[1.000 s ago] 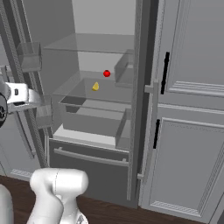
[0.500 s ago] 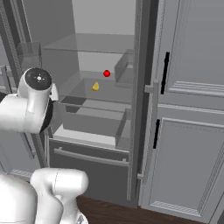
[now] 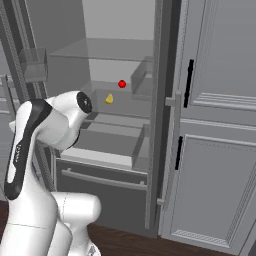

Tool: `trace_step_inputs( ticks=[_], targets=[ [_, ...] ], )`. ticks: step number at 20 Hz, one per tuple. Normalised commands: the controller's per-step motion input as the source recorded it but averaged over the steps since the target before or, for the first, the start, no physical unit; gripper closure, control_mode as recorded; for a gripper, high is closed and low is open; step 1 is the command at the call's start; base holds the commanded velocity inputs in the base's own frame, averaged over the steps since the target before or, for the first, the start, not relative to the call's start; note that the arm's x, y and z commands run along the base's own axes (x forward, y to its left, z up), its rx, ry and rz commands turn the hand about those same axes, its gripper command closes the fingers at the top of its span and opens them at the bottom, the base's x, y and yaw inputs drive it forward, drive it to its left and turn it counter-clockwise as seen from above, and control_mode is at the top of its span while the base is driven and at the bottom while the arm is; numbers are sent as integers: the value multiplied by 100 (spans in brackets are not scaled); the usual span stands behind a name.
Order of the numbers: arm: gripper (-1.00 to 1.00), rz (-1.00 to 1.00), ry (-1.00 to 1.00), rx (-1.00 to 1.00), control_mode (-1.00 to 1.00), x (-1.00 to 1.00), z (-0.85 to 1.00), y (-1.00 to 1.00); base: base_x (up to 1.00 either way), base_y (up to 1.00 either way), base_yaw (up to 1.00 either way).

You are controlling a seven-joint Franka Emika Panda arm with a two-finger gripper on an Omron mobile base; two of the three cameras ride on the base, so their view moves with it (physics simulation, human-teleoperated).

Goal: Grab a lemon wedge from the fridge and one ice cube from the ice bowl, and put them in the glass of lemonade.

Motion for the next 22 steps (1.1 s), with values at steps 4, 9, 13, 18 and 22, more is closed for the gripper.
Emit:
trace_step_inputs(
  ticks=[4, 9, 13, 18, 22],
  targets=[
    [-100, 17, -4, 0, -100, 6, 0, 30, 0, 0, 0],
    [-100, 10, -8, 3, -100, 45, -17, 1, 0, 0, 0],
    [-100, 11, -5, 6, -100, 61, -24, 0, 0, 0, 0],
    [-100, 11, -2, 5, -100, 63, -23, 0, 0, 0, 0],
    [-100, 8, 0, 1, -100, 52, -7, 4, 0, 0, 0]
  ],
)
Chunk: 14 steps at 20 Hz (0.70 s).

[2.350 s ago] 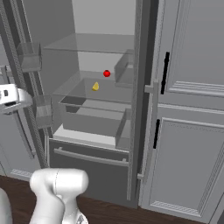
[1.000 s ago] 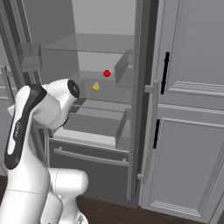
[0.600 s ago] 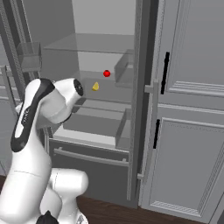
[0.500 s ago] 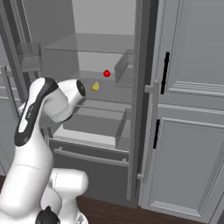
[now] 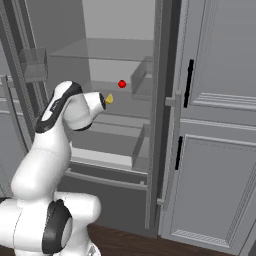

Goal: Grab a lemon wedge from the fridge and one ice cube from the ice bowl, and put them in the glass of lemonade.

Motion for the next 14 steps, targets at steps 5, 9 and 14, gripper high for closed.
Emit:
trace_step_inputs(
  ticks=[5, 9, 14],
  targets=[
    [-100, 3, 0, 0, -100, 58, -3, 14, 0, 0, 0],
    [-100, 0, -2, 0, -100, 30, -8, 22, 0, 0, 0],
    [-100, -3, -4, 0, -100, 20, -27, 28, 0, 0, 0]
  ],
)
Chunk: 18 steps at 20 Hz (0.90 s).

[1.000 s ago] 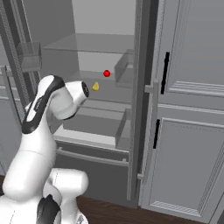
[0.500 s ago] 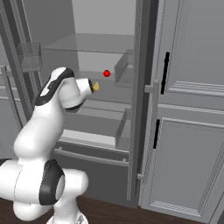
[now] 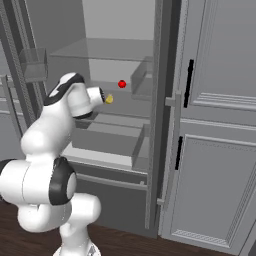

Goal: Grab a lemon wedge from the fridge and one ice cube from the ice bowl, and put them in the glass of lemonade.

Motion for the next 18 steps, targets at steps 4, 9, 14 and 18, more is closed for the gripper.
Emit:
trace_step_inputs(
  ticks=[4, 9, 14, 18],
  targets=[
    [-100, -2, -2, 0, -100, 6, -9, 28, 0, 0, 0],
    [-100, 0, -6, 0, -100, 7, -2, 49, 0, 0, 0],
    [-100, 0, 0, 0, -100, 11, 0, 53, 0, 0, 0],
    [-100, 0, 0, 0, -100, 0, 0, 64, 0, 0, 0]
  ],
)
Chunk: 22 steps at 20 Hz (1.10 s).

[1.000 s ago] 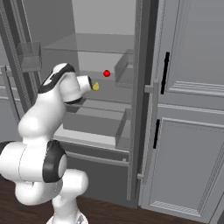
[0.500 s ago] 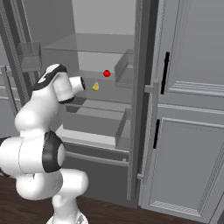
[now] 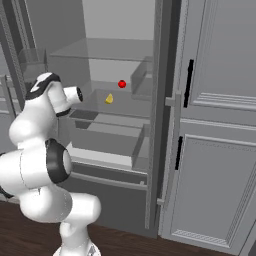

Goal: Grab a lemon wedge from the fridge and one ice cube from the ice bowl, and put them in the glass of lemonade.

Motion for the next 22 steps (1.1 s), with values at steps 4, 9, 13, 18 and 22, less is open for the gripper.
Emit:
trace_step_inputs(
  ticks=[4, 9, 13, 18, 22],
  targets=[
    [-100, 1, 0, 0, -100, -1, 0, 76, 0, 0, 0],
    [-100, 2, -7, 0, -100, -11, 0, 98, 0, 0, 0],
    [-100, 0, -16, -4, -100, 0, 2, 100, 0, 0, 0],
    [-100, 0, -14, -7, -100, -10, 10, 84, 0, 0, 0],
    [-100, -5, -3, -2, -100, -54, 16, 15, 0, 0, 0]
  ],
)
